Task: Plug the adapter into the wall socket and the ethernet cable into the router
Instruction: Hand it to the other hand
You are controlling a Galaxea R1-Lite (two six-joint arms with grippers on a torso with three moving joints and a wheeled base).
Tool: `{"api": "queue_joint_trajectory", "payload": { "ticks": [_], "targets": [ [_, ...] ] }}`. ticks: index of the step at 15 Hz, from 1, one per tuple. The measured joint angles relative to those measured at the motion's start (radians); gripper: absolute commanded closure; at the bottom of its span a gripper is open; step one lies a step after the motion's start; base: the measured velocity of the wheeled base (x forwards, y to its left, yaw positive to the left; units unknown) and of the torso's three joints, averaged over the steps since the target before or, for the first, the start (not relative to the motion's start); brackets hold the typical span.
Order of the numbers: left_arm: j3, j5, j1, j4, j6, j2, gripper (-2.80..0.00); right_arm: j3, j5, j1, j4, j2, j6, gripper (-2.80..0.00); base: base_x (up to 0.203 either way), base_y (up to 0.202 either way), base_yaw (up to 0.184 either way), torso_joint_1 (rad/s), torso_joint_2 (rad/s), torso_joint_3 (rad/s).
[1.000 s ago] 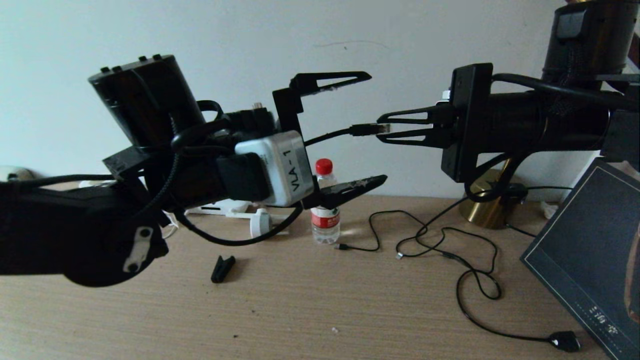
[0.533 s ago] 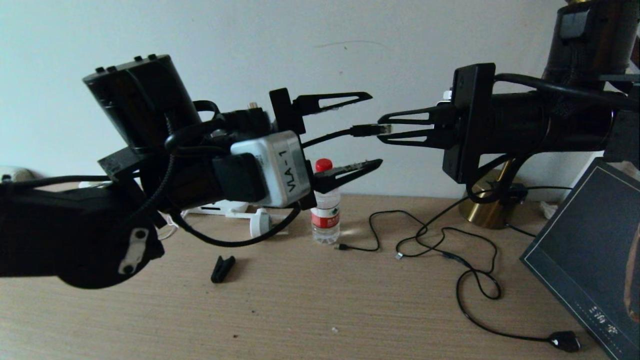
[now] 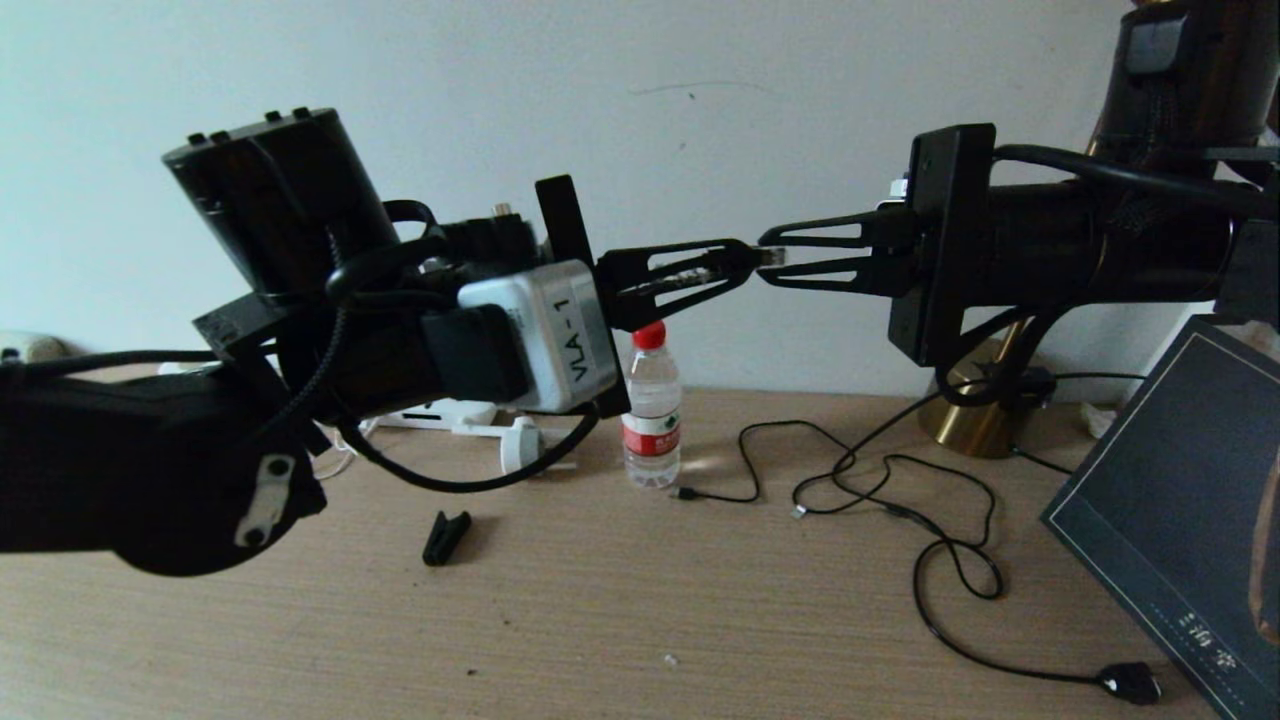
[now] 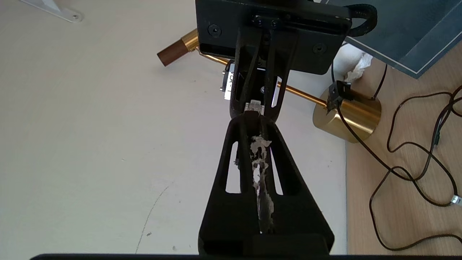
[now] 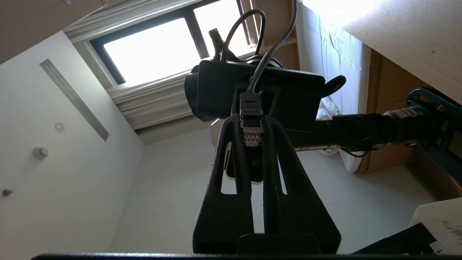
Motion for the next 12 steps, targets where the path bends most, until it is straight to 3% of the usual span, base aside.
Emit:
{"api": "queue_joint_trajectory", "payload": {
  "ticks": [4,5,12],
  "targets": [
    [0.002,0.0,0.0,0.0,-0.001,-0.001,0.0,0.001,-0.004,0.0,-0.002,0.0,-0.007,0.0,0.0,0.0,0.0,0.0,0.0,0.0],
    [0.008,0.0,0.0,0.0,-0.001,-0.003,0.0,0.002,-0.004,0.0,-0.001,0.0,-0.007,-2.8,0.0,0.0,0.0,0.0,0.0,0.0],
    [0.082,0.0,0.013,0.0,-0.048,-0.04,0.0,0.005,-0.024,-0.003,-0.006,0.0,-0.008,-2.8,0.0,0.0,0.0,0.0,0.0,0.0]
  ]
}}
